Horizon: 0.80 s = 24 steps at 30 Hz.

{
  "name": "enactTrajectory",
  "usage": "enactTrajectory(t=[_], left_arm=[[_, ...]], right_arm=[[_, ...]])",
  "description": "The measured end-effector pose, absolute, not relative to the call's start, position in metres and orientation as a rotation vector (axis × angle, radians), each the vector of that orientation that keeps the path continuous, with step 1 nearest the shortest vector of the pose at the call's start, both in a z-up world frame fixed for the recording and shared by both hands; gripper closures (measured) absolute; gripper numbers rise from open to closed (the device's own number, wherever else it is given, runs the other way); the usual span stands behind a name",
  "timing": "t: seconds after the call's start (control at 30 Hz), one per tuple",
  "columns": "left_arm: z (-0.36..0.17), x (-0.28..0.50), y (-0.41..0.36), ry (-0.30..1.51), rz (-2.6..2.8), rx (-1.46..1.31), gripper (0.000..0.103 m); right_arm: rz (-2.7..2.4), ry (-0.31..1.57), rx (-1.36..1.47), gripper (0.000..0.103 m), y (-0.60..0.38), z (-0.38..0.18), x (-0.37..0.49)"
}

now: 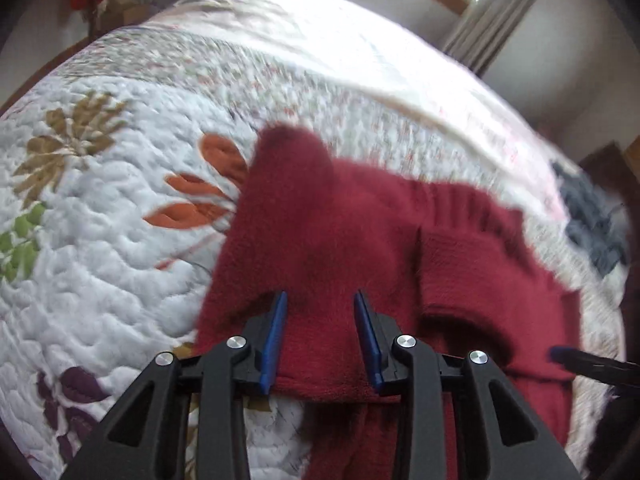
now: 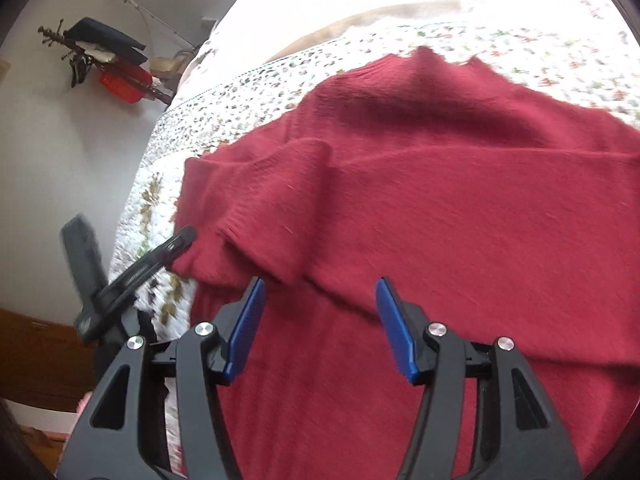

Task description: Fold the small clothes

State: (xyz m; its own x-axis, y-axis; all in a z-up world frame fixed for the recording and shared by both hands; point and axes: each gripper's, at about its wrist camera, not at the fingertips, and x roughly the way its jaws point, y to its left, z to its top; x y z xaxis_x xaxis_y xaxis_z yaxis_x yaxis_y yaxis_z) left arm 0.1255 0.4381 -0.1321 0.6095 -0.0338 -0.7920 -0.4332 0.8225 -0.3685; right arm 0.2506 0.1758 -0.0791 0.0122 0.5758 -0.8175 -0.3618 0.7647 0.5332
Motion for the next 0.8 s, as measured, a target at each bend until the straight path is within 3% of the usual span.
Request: enactTrajectory(t=[0.27,0.43,0.5,0.8], left_arm=[[-0.104,0.109,0.453,0.841,0.263,-0.553,0.066],[-0.102,0.111,0.449,0.842,0.263,-0.521,0.058],[-0.102,0.114,0.442,0.846,0.250,-0.504,0.056],[-0.102,0.140,0.396,0.843,0.169,-0.470,0.055]], right_arm=[[0.743,1.465,0.230,0.047,0.223,-0.117,0.268],[0.769,1.466,0.291,0.085,0.216,-0.122,0.268],[0.798,1.443,0.314,0.090,0.205,-0.111,0.266],[0.742,1.305,0.277,0.090,0.119,-0.053,0.267]])
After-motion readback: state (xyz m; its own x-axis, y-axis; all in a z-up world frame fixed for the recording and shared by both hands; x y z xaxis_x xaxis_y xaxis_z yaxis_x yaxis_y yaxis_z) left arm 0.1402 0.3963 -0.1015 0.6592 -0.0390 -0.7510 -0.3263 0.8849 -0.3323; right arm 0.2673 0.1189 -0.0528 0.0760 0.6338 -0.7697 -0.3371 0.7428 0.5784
